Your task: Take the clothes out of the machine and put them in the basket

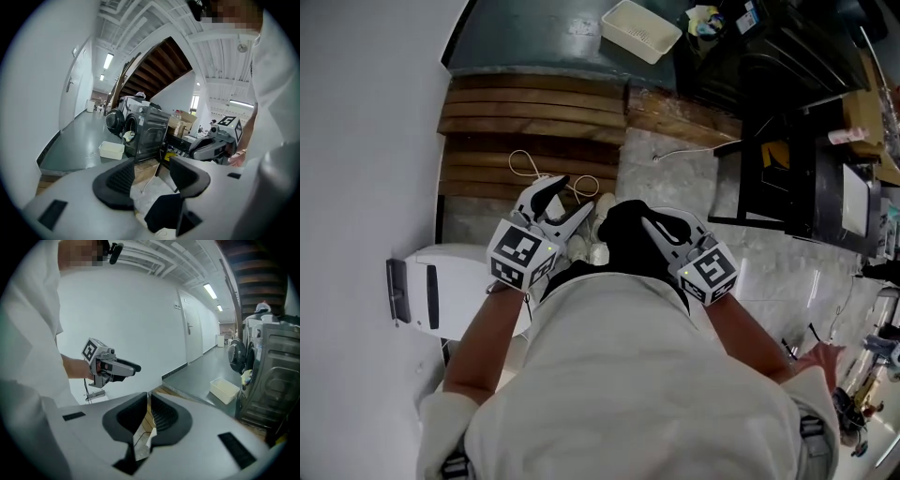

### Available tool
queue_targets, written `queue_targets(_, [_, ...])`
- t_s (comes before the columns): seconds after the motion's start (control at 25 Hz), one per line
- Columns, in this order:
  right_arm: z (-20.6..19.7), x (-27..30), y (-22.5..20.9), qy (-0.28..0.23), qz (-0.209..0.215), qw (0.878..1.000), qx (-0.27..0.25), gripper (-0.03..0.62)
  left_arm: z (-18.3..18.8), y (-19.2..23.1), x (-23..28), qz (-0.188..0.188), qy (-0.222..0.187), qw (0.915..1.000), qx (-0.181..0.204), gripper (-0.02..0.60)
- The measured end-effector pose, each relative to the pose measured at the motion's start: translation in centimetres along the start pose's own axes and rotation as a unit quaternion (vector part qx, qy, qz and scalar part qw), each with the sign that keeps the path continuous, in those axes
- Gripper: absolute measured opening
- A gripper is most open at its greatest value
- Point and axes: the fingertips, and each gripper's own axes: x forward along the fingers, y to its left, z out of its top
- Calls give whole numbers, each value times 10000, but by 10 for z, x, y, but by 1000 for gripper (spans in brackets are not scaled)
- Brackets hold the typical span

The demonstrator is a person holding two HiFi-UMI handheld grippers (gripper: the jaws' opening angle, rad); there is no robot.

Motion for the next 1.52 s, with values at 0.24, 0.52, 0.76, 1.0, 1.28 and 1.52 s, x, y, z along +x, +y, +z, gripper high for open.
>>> queue_targets(0.24, [18,46,-56,-47,129,9999,99,29,21,52,39,95,101,9999,-52,229])
queue_targets(0.52, [54,93,-149,-130,310,9991,276,29,77,116,112,150,354,9993,48,229])
queue_targets(0.76, [111,108,-215,-190,504,9980,326,29,160,143,161,144,525,9984,180,233])
queue_targets(1.0, [151,105,-259,-363,361,9976,458,29,224,158,189,121,559,9979,317,233])
queue_targets(1.28, [166,122,-291,-411,147,9965,712,29,265,182,229,-145,599,9969,483,235])
queue_targets(1.52, [178,157,-329,-254,-181,9953,912,29,291,228,281,-667,664,9934,660,238])
